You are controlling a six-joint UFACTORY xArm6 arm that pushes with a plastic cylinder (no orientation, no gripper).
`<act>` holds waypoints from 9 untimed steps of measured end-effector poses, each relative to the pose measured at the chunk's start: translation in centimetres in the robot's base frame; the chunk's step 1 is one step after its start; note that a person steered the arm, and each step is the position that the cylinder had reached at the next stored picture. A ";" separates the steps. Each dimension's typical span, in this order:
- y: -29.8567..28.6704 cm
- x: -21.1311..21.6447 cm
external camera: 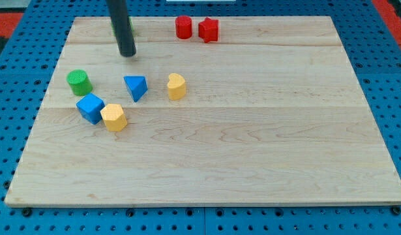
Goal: Drag the green circle to the left of the green star
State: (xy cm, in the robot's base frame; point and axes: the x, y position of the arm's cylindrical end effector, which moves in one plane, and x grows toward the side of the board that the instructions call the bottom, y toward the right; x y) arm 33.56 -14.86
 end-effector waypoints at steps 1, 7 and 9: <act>-0.9 6.6; -10.0 5.3; -10.0 -5.2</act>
State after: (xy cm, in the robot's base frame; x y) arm 28.34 -24.90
